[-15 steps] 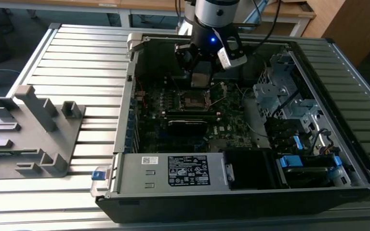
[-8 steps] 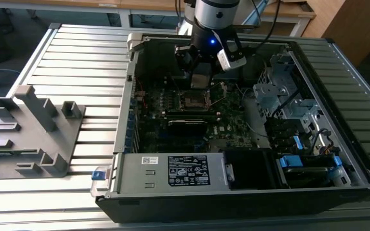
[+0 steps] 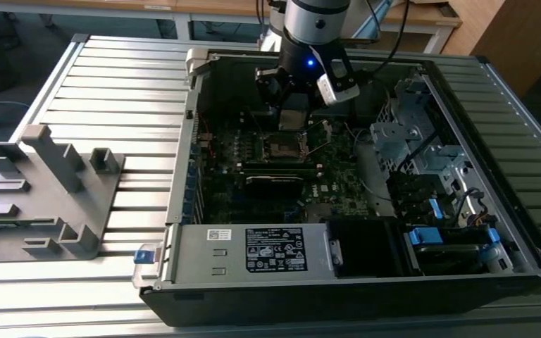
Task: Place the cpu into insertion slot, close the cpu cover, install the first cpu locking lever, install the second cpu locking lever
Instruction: 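Place the cpu into insertion slot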
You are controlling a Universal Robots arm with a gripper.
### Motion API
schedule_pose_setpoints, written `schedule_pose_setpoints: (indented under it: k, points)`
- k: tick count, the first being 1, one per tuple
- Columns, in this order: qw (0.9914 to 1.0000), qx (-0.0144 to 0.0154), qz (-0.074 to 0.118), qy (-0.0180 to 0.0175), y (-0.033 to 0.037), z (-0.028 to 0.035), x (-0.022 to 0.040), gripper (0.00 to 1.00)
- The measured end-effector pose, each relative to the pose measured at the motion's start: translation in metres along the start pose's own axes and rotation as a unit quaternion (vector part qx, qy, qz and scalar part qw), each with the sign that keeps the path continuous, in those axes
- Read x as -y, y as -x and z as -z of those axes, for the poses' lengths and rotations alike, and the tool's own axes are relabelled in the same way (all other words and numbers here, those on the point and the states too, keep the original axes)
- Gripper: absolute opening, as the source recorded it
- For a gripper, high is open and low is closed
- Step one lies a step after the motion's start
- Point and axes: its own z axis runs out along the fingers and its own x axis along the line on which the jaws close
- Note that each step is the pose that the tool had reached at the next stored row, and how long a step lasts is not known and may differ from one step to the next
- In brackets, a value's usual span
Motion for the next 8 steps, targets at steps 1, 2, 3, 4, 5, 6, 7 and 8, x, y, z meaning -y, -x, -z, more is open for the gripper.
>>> schedule_pose_setpoints:
  k: [1,2,3,4,5,6,7,8]
  points:
    - [1.0,0.0,0.0,0.0,0.0,0.0,0.0,0.54]
    - [1.0,0.0,0.0,0.0,0.0,0.0,0.0,0.54]
    - [1.0,0.0,0.0,0.0,0.0,0.0,0.0,0.54]
    - [1.0,0.0,0.0,0.0,0.0,-0.0001,0.0,0.54]
    - [1.0,0.0002,-0.001,0.0001,0.0,-0.0002,0.0,0.54]
    - [0.99999,0.0003,-0.004,0.0001,0.0,-0.0004,0.0,0.54]
    - [0.99998,0.0006,-0.007,0.0002,0.0,-0.0006,0.0,0.54]
    - [0.99994,0.0009,-0.011,0.0002,0.0,-0.0008,0.0,0.54]
